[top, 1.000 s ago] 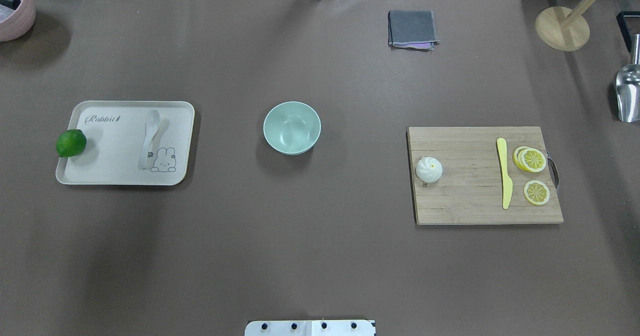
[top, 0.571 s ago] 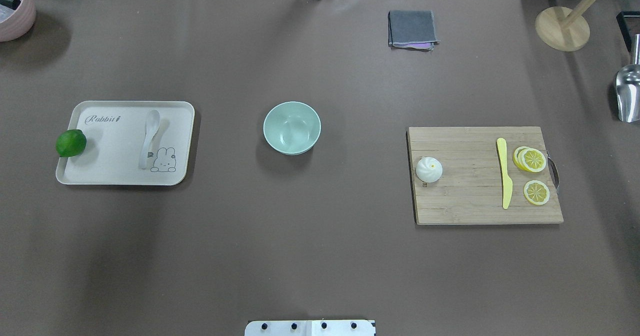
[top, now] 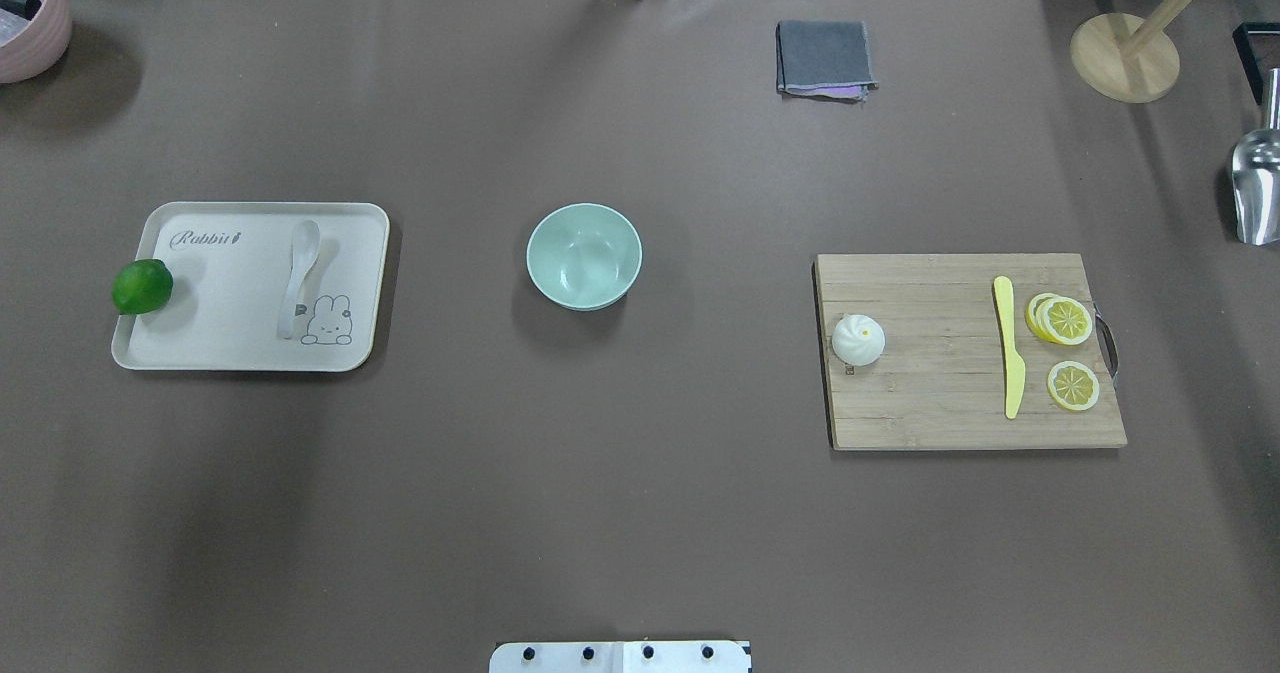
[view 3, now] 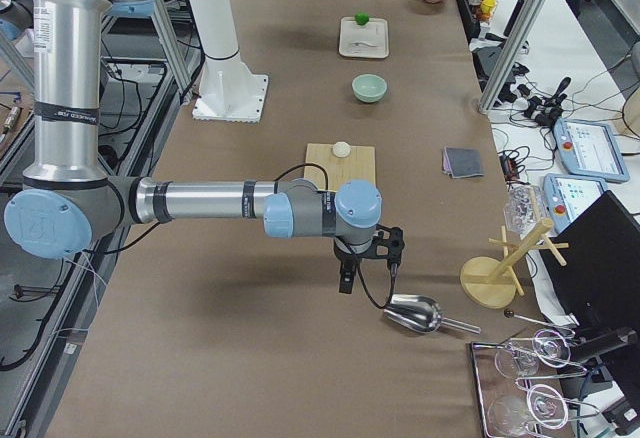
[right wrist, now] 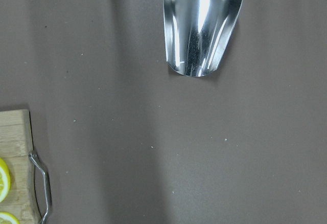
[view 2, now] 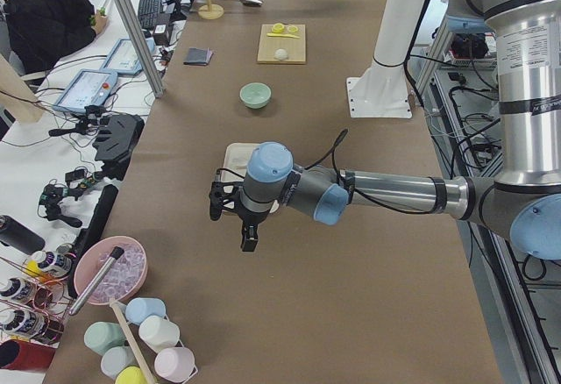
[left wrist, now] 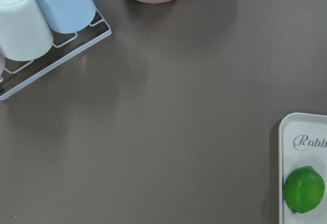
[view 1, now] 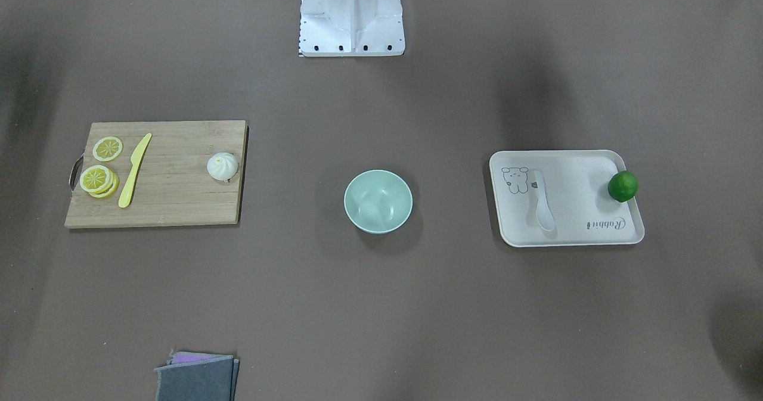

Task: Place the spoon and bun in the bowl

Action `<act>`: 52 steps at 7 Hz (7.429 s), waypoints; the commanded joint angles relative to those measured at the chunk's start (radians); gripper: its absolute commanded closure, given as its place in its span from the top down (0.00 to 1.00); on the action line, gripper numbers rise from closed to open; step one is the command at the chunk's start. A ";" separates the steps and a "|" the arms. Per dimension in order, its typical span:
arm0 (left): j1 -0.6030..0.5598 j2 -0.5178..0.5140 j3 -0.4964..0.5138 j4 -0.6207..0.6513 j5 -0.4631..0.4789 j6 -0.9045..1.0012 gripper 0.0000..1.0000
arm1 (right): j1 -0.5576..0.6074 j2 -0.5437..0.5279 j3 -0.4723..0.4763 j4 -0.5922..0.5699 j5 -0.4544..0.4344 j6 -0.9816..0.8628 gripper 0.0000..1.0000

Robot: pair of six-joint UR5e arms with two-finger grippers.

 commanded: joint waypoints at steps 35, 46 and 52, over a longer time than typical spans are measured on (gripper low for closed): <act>0.857 -0.346 0.139 -0.273 0.637 -0.709 0.73 | -0.483 0.166 0.058 0.569 -0.129 0.587 1.00; 0.844 -0.319 0.017 -0.259 0.550 -0.702 0.00 | -0.541 0.199 0.060 0.569 -0.184 0.647 1.00; 0.842 -0.450 -0.008 -0.194 0.552 -0.746 0.00 | -0.884 0.239 0.118 0.544 -0.501 0.807 1.00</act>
